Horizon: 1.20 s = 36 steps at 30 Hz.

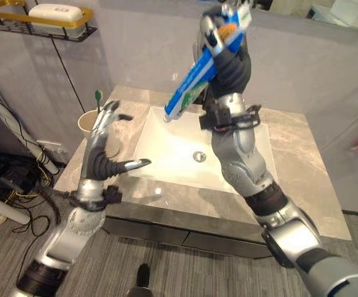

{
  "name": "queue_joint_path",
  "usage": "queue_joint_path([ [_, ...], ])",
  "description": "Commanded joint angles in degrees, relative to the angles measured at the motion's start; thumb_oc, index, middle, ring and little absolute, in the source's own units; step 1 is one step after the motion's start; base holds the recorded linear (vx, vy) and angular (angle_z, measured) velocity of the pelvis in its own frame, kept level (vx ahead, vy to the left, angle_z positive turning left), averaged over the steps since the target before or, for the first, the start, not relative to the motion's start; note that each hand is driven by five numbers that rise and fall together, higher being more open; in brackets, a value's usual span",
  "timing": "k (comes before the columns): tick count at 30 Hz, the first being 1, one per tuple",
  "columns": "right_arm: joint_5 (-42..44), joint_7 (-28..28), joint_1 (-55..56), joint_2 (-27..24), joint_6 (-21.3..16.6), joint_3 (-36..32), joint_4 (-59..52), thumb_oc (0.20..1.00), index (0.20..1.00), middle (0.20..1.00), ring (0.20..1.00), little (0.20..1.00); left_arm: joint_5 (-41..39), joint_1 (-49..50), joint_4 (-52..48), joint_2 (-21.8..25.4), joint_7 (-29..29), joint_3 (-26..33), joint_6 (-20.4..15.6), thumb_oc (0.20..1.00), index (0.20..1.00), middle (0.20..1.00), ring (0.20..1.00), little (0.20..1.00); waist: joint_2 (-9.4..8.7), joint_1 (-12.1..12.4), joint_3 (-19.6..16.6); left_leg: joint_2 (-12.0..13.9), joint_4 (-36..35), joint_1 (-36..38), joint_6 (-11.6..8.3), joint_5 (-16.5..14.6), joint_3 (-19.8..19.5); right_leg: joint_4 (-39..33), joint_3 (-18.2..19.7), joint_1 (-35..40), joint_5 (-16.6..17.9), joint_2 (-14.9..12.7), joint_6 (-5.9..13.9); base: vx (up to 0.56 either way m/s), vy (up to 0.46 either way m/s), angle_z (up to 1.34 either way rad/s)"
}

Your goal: Put brush and paste in cup on sink, flatten towel.

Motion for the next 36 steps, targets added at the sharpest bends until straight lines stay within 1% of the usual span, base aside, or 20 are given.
queue_joint_path([
  [1,-3.6,-1.8,-14.38,-4.43,-2.52,-1.75,3.98,0.2,0.2,0.2,0.2,0.2,-14.45,2.75,0.07,7.68,-11.34,-3.06,-4.69,1.0,1.0,1.0,1.0,1.0,-1.3,3.6,-1.38,-1.66,0.41,1.3,0.94,-4.63,-1.14,-0.01,-0.69,-3.06,8.03,-5.41,2.78,0.05,0.025,0.18],
  [2,-3.57,-1.77,-14.53,-4.41,-2.58,-1.76,4.1,0.2,0.2,0.2,0.2,0.2,-14.57,2.69,0.09,7.71,-11.44,-2.98,-4.72,1.0,1.0,1.0,1.0,1.0,-1.34,3.54,-1.37,-1.7,0.41,1.08,0.99,-4.35,-1.16,-0.01,-0.69,-3.26,8.24,-5.44,2.76,0.04,0.023,0.33],
  [3,-4.39,-2.42,-16.58,-5.65,-2.72,-1.69,5.59,0.2,0.2,0.2,0.2,0.2,-15.84,4.69,1.96,11.42,-14.63,-3.75,-4.23,1.0,1.0,1.0,1.0,1.0,-1.05,4.58,-0.96,-2.1,0.41,0.22,1.08,-4.08,-2.04,-0.01,-1.34,-3.37,8.48,-5.54,2.97,-0.01,0.012,0.34],
  [4,-4.38,-2.42,-16.7,-5.64,-2.76,-1.78,5.71,0.2,0.2,0.2,0.2,0.2,-15.96,4.59,2.06,11.53,-14.74,-3.75,-4.32,1.0,1.0,1.0,1.0,1.0,-1.15,4.55,-0.95,-2.12,0.41,0.16,1.09,-4.07,-2.1,-0.01,-1.41,-3.39,8.48,-5.56,2.98,0.01,0.024,0.33],
  [5,-4.85,-2.44,-17.61,-5.85,-2.6,-1.4,6.86,0.2,0.2,0.2,0.2,0.2,-14.6,4.76,4.09,13.76,-15.76,-5.02,-4.13,1.0,1.0,1.0,1.0,1.0,-1.03,4.99,-0.63,-2.32,0.41,-0.1,1.08,-3.94,-2.65,-0.01,-1.76,-3.25,8.57,-5.59,3.12,0.05,0.027,0.34],
  [6,-5.36,-3.49,-19.23,-4.96,-2.45,-1.18,8.7,0.2,0.2,0.2,0.2,0.2,-13.97,5.38,9.66,15.61,-16.5,-6.52,-2.7,1.0,1.0,1.0,1.0,1.0,-0.9,5.9,-0.45,-2.69,0.41,-0.5,1.05,-4.06,-3.48,-0.01,-2.6,-2.79,8.98,-5.82,3.31,0.04,0.031,0.35],
  [7,-5.38,-3.5,-19.31,-5.02,-2.47,-1.18,8.74,0.2,0.2,0.2,0.2,0.2,-13.96,5.13,9.87,15.57,-16.48,-6.68,-2.82,1.0,1.0,1.0,1.0,1.0,-0.9,5.85,-0.44,-2.76,0.41,-0.73,1.11,-3.76,-3.56,-0.01,-2.67,-2.96,9.19,-5.86,3.3,0.04,0.008,0.33],
  [9,-6.01,-3.41,-19.58,-5.82,-2.16,-1.32,8.01,0.2,0.2,0.2,0.2,0.2,-18.14,6.2,14.21,15.59,-18.92,-6.88,-1.33,1.0,1.0,1.0,1.0,1.0,-0.6,6.33,-0.27,-3.27,0.41,-1.72,1.21,-3.51,-4.67,-0.01,-3.52,-2.96,9.63,-6.04,3.5,0.02,0.024,0.25],
  [10,-7.63,-3.22,-20.81,-5.54,-1.26,-0.73,8.98,0.2,0.2,0.2,0.2,0.2,-21.44,7.91,16.81,16.01,-22.56,-7.65,0.09,1.0,1.0,1.0,1.0,1.0,-0.15,6.85,-0.11,-3.99,0.41,-2.16,1.48,-3.46,-5.61,-0.01,-4.27,-2.67,9.86,-6.24,3.61,0.05,0.067,0.41],
  [12,-8.34,-3.41,-21.89,-4.34,-0.86,-0.62,10.71,0.2,0.2,0.2,0.2,0.2,-23.55,9.51,17.35,16.96,-25.56,-8.47,0.88,1.0,1.0,1.0,1.0,1.0,0.03,7.46,0.11,-4.74,0.41,-2.52,1.86,-3.65,-6.29,-0.01,-4.84,-2.57,10.68,-6.62,3.97,0.06,0.081,0.39],
  [14,-9.43,-3.04,-22.16,-4.31,-0.11,0.03,10.39,0.2,0.2,0.2,0.2,0.2,-25.98,11.24,19.28,15.41,-25.85,-7.39,2.03,1.0,1.0,1.0,1.0,1.0,0.0,8.15,0.26,-5.36,0.41,-3.12,2.04,-3.61,-6.98,-0.01,-5.43,-2.52,11.11,-6.93,4.16,0.05,0.069,0.13],
  [15,-9.64,-2.99,-21.98,-4.67,0.13,0.22,9.95,0.2,0.2,0.2,0.2,0.2,-26.36,11.38,19.21,15.18,-26.2,-7.21,2.1,1.0,1.0,1.0,1.0,1.0,0.0,8.1,0.24,-5.53,0.41,-3.23,2.09,-3.61,-7.11,-0.01,-5.59,-2.48,11.19,-6.98,4.19,0.04,0.036,0.09],
  [20,-9.98,-1.35,-20.04,-3.67,2.15,2.46,10.42,0.2,0.2,0.2,0.2,0.2,-26.0,11.73,19.96,13.87,-26.11,-6.71,2.78,1.0,1.0,1.0,1.0,1.0,-0.4,8.34,0.51,-5.95,0.41,-3.67,2.36,-3.73,-7.44,-0.01,-5.88,-2.61,12.01,-7.41,4.43,0.02,0.03,0.11],
  [24,-11.61,-1.32,-20.76,-2.37,2.52,3.22,12.79,0.2,0.2,0.2,0.2,0.2,-24.77,11.78,19.51,13.54,-25.61,-5.82,2.33,1.0,1.0,1.0,1.0,1.0,-1.04,9.06,1.06,-6.02,0.41,-4.03,2.5,-3.84,-7.59,-0.01,-5.76,-2.99,12.31,-7.36,4.47,0.0,0.0,0.0],
  [30,-12.97,-2.01,-20.65,-3.42,3.02,2.97,13.37,0.2,0.2,0.2,0.2,0.2,-24.63,12.03,19.27,12.97,-25.33,-5.13,2.18,1.0,1.0,1.0,1.0,1.0,-1.35,9.54,1.88,-5.88,0.41,-5.12,2.28,-3.48,-7.98,-0.01,-5.78,-3.61,12.31,-7.24,4.54,-0.01,0.004,-0.03],
  [32,-12.94,-2.35,-21.22,-2.7,2.97,3.05,15.12,0.2,0.2,0.2,0.2,0.2,-24.58,12.01,19.27,12.68,-25.01,-5.24,2.15,1.0,1.0,1.0,1.0,1.0,-1.53,9.71,2.07,-5.85,0.41,-5.18,2.34,-3.57,-7.96,-0.01,-5.78,-3.85,12.24,-7.17,4.44,0.0,0.0,0.0],
  [36,-12.93,-2.41,-21.13,-1.84,3.0,3.24,15.24,0.2,0.2,0.2,0.2,0.2,-24.25,11.9,19.35,12.32,-24.65,-5.35,2.25,1.0,1.0,1.0,1.0,1.0,-1.51,9.81,2.29,-5.86,0.41,-5.25,2.4,-3.62,-7.84,-0.01,-5.64,-4.14,12.31,-7.14,4.44,0.0,0.0,0.0],
])
